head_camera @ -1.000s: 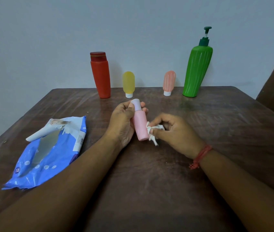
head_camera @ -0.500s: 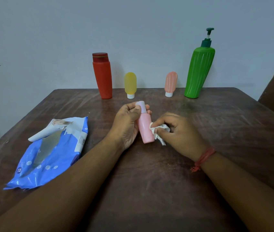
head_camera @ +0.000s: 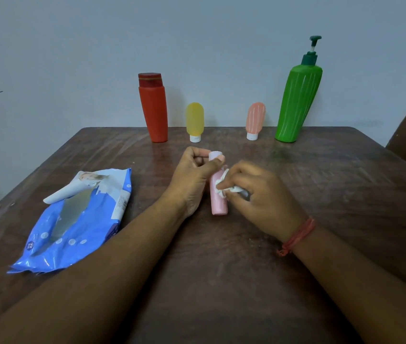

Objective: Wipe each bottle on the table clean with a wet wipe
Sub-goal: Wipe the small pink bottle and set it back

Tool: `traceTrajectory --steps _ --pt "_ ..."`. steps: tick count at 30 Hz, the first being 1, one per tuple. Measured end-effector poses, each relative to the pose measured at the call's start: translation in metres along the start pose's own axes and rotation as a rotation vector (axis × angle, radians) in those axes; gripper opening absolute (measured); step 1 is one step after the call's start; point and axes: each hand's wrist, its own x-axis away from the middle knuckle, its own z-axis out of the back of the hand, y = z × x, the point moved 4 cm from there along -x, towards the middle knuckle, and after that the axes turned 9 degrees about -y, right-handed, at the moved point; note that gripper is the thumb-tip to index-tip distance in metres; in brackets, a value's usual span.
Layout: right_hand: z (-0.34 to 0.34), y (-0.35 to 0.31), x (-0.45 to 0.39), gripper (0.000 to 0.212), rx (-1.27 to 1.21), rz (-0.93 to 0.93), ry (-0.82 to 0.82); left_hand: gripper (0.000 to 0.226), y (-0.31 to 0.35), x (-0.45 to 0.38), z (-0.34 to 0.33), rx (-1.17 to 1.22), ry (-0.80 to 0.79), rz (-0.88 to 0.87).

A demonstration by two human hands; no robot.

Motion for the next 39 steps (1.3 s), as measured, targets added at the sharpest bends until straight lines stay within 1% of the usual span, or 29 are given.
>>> traceTrajectory --steps 2,5,8,9,13,14,17,18,20,22,25,26,29,33,36,37,39 --pt "0.001 -0.003 0.0 0.013 0.001 0.022 -0.004 0.024 0.0 0.0 0.0 -0.038 -0.001 -0.007" --pt "-0.003 -0.009 0.002 0.015 0.029 0.097 -0.097 0.026 0.0 0.0 0.0 -0.055 0.002 -0.002" --pt "-0.002 -0.007 -0.004 0.018 0.038 0.025 -0.007 0.028 -0.002 -0.003 0.003 -0.09 0.013 0.006" --pt "-0.003 -0.007 -0.006 0.019 0.042 0.011 -0.007 0.027 -0.003 -0.004 0.005 -0.099 0.017 0.007" --pt "-0.008 -0.013 -0.001 0.021 0.102 0.128 -0.226 0.027 -0.005 -0.004 0.006 -0.105 0.014 -0.003" --pt "-0.007 -0.013 0.0 0.021 0.138 0.138 -0.231 0.027 -0.004 -0.004 0.005 -0.105 0.01 -0.002" --pt "-0.005 -0.013 -0.007 0.025 0.263 0.046 -0.107 0.029 -0.003 -0.005 0.005 -0.106 0.001 0.002" --pt "-0.005 -0.014 -0.009 0.027 0.265 0.031 -0.107 0.031 -0.003 -0.006 0.005 -0.111 -0.002 0.003" --pt "-0.007 -0.018 -0.007 0.031 0.232 0.088 -0.212 0.035 -0.005 -0.006 0.006 -0.133 -0.008 0.006" --pt "-0.008 -0.02 -0.002 0.028 0.224 0.144 -0.298 0.036 -0.006 -0.005 0.005 -0.127 -0.018 0.008" --pt "-0.001 -0.015 -0.003 0.031 0.231 0.046 -0.222 0.031 -0.005 -0.006 0.006 -0.138 -0.014 0.007" --pt "0.0 -0.015 -0.003 0.033 0.221 0.035 -0.23 0.028 -0.005 -0.007 0.006 -0.146 -0.014 0.007" --pt "-0.006 -0.018 -0.001 0.031 0.191 0.114 -0.345 0.026 -0.005 -0.007 0.008 -0.168 -0.014 0.006" --pt "-0.001 -0.012 -0.003 0.031 0.211 0.062 -0.258 0.024 -0.005 -0.007 0.008 -0.175 0.005 0.004" --pt "-0.005 -0.016 0.0 0.026 0.198 0.156 -0.33 0.023 -0.005 -0.006 0.008 -0.173 0.002 0.011" --pt "-0.005 -0.016 0.0 0.025 0.206 0.146 -0.311 0.023 -0.005 -0.006 0.008 -0.168 0.005 0.01" --pt "-0.002 -0.009 0.0 0.024 0.229 0.07 -0.23 0.023 -0.003 -0.006 0.008 -0.155 0.009 0.007"
